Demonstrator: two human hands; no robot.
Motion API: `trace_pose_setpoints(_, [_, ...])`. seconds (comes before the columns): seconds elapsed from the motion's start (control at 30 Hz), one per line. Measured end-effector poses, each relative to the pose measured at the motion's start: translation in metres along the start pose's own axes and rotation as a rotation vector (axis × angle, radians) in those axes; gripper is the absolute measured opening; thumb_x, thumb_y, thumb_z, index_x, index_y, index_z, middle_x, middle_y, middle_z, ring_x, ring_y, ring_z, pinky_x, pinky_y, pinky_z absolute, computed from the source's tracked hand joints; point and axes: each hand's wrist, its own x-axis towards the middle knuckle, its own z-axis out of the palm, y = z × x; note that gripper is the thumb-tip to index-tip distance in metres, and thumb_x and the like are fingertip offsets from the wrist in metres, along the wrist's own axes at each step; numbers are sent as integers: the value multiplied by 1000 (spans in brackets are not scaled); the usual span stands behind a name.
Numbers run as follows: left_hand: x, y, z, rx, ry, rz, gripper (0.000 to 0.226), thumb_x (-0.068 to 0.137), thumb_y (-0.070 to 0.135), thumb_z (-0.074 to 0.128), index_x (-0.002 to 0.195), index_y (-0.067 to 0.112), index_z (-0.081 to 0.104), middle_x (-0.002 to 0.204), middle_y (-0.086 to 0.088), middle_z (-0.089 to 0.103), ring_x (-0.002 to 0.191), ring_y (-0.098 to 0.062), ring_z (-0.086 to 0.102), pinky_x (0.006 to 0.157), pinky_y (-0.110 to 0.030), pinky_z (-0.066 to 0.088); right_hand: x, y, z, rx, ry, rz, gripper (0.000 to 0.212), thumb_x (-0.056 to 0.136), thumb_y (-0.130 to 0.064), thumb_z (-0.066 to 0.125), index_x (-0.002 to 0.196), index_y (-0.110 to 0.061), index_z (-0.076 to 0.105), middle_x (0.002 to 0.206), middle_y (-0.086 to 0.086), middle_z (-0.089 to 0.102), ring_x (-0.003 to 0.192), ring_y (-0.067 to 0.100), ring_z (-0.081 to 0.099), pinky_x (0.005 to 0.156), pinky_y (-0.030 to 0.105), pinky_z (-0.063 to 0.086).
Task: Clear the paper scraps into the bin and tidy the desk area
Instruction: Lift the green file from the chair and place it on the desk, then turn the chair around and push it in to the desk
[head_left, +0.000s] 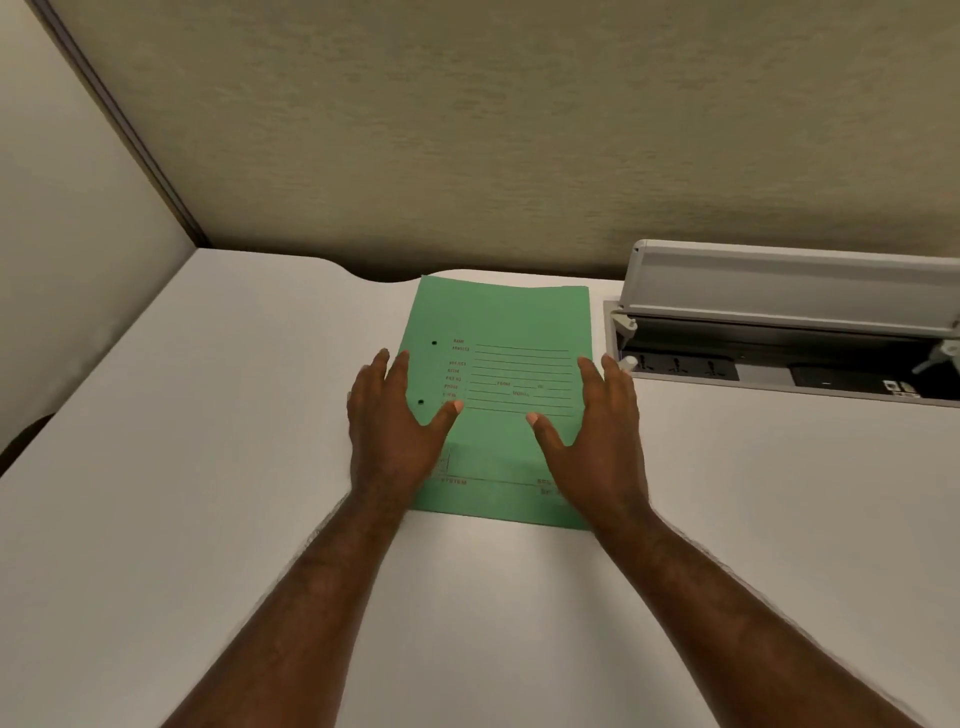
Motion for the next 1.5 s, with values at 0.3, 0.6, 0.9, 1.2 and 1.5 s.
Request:
trace_pose_setpoints(0.3, [-101, 17, -83, -46, 16, 144, 83, 82, 49, 65, 148, 19, 24, 158, -2, 21, 145, -24, 13, 117, -49, 16, -89, -38, -66, -131, 62, -207, 80, 87, -43, 64, 149, -21, 18, 159, 7, 18, 148, 27, 6, 118, 46, 7])
trace_pose_setpoints(0.6, [-210, 31, -147, -105, 2, 164, 83, 83, 52, 61, 149, 22, 20, 159, 2, 18, 146, -19, 11, 117, -49, 18, -197, -53, -128, -207, 90, -222, 78, 88, -48, 59, 149, -23, 19, 160, 4, 17, 148, 25, 6, 117, 41, 3])
trace_pose_setpoints(0.9, [-309, 35, -191, -148, 32, 135, 85, 82, 55, 60, 150, 24, 18, 159, 4, 18, 146, -15, 11, 118, -46, 16, -291, -61, -174, -197, 65, -254, 76, 89, -50, 56, 150, -20, 20, 160, 5, 16, 148, 25, 6, 118, 41, 3])
trace_pose_setpoints(1.2, [-435, 26, -238, -123, 80, 63, 86, 82, 58, 59, 150, 27, 17, 159, 7, 16, 145, -11, 10, 118, -46, 16, -399, -71, -203, -150, 24, -348, 76, 90, -51, 54, 150, -21, 18, 160, 5, 16, 148, 24, 5, 118, 42, 3])
trace_pose_setpoints(1.5, [-538, -7, -313, -93, 116, 23, 82, 81, 56, 62, 148, 27, 24, 158, 6, 21, 144, -12, 16, 116, -49, 22, -513, -102, -214, -106, -88, -367, 76, 90, -53, 52, 151, -21, 19, 161, 4, 13, 148, 22, 2, 120, 44, 1])
